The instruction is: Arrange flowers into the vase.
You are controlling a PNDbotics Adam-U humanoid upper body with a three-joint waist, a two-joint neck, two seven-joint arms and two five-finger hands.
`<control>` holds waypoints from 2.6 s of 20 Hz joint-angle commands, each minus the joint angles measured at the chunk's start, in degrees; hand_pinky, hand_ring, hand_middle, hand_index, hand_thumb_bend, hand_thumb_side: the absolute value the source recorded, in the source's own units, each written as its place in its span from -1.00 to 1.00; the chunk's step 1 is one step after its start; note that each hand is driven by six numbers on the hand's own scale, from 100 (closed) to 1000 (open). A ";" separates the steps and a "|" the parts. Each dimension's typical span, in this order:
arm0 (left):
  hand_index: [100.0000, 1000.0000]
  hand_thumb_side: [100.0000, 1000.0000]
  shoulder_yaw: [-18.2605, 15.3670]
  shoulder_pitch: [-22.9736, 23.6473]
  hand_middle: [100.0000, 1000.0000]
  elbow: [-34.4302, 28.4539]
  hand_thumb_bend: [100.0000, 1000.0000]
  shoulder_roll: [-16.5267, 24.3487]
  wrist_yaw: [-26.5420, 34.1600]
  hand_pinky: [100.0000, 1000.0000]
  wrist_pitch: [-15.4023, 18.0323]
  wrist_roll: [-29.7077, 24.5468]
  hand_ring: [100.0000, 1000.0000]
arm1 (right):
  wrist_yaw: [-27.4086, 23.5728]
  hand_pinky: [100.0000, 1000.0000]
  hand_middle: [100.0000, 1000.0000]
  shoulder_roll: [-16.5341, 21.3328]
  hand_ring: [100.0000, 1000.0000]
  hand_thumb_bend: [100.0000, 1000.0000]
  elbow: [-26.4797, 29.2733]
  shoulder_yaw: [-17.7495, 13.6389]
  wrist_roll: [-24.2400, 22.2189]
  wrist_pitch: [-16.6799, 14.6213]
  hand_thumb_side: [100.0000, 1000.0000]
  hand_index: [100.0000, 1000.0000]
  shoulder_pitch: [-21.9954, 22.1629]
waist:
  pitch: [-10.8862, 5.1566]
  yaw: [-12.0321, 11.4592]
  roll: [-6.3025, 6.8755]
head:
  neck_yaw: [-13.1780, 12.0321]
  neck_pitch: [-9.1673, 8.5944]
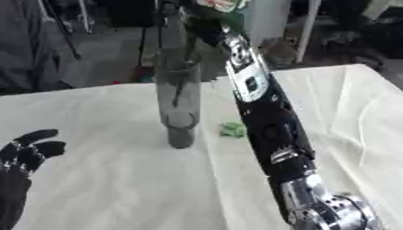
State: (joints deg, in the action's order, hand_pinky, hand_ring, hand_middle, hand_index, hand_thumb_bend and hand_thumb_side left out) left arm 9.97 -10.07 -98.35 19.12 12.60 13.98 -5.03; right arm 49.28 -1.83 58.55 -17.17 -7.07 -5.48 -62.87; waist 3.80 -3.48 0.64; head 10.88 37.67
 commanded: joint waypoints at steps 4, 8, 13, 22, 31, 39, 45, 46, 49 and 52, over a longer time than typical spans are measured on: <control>0.54 0.96 -0.61 -0.21 0.45 -0.45 0.64 0.82 -0.06 0.48 0.05 0.30 0.38 | -1.12 0.46 -0.21 1.90 0.44 -0.87 0.13 0.23 -0.31 -0.32 0.61 -0.03 -2.07 | -1.06 0.62 -0.05 | -0.29 0.06; 0.54 0.96 -0.74 0.10 0.45 -0.36 0.65 1.03 -0.14 0.48 0.07 0.42 0.38 | -3.24 0.46 -0.21 2.76 0.44 -0.88 -0.26 1.16 -1.25 -1.26 0.60 -0.07 -1.46 | -1.30 1.16 -0.29 | -0.50 0.44; 0.54 0.96 -0.82 0.34 0.45 -0.23 0.64 1.19 -0.23 0.48 0.09 0.50 0.38 | -5.34 0.47 -0.21 4.38 0.44 -0.89 -1.22 2.76 -2.76 -2.90 0.57 -0.09 -0.83 | -1.58 1.71 -0.56 | -0.81 0.75; 0.54 0.96 -0.91 0.70 0.45 -0.02 0.64 1.45 -0.38 0.48 0.15 0.59 0.38 | -6.60 0.47 -0.21 6.20 0.45 -0.90 -3.17 4.75 -4.14 -5.73 0.56 -0.10 0.03 | -2.01 2.24 -0.92 | -1.09 1.14; 0.54 0.95 -0.90 0.91 0.45 0.13 0.64 1.64 -0.45 0.48 0.17 0.57 0.38 | -7.82 0.48 -0.20 7.60 0.45 -0.90 -3.60 6.12 -4.53 -7.76 0.57 -0.10 -0.51 | -2.33 2.81 -1.26 | -1.15 1.40; 0.54 0.96 -0.94 1.02 0.45 0.24 0.64 1.81 -0.51 0.48 0.20 0.57 0.38 | -8.55 0.48 -0.20 9.01 0.46 -0.92 -4.38 7.03 -5.11 -9.22 0.57 -0.10 -0.41 | -2.50 3.32 -1.56 | -1.20 1.42; 0.54 0.96 -0.96 1.08 0.45 0.24 0.64 1.84 -0.53 0.48 0.23 0.56 0.38 | -8.80 0.49 -0.20 9.49 0.46 -0.90 -4.86 7.21 -5.46 -9.70 0.58 -0.09 -0.14 | -2.48 3.46 -1.56 | -1.22 1.41; 0.54 0.96 -0.97 1.08 0.45 0.23 0.64 1.85 -0.53 0.48 0.23 0.57 0.38 | -8.82 0.49 -0.20 9.51 0.46 -0.90 -4.93 7.26 -5.58 -9.78 0.59 -0.09 -0.09 | -2.47 3.46 -1.56 | -1.25 1.41; 0.54 0.96 -0.99 1.13 0.45 0.23 0.64 1.85 -0.53 0.48 0.23 0.58 0.38 | -8.86 0.49 -0.19 9.51 0.46 -0.90 -5.14 7.45 -6.06 -10.15 0.60 -0.08 0.11 | -2.46 3.48 -1.55 | -1.24 1.41; 0.54 0.96 -0.98 1.12 0.45 0.23 0.64 1.86 -0.53 0.48 0.23 0.57 0.38 | -8.97 0.50 -0.19 9.38 0.47 -0.90 -5.35 7.61 -6.51 -10.49 0.60 -0.07 0.21 | -2.45 3.46 -1.56 | -1.22 1.35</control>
State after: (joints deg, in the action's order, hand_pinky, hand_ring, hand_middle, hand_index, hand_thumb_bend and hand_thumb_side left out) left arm 9.59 -8.56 -97.62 19.70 12.24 14.11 -4.51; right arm 40.68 5.97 52.80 -9.74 -13.36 -15.70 -61.51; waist 2.10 -0.04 -1.11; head 9.72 38.74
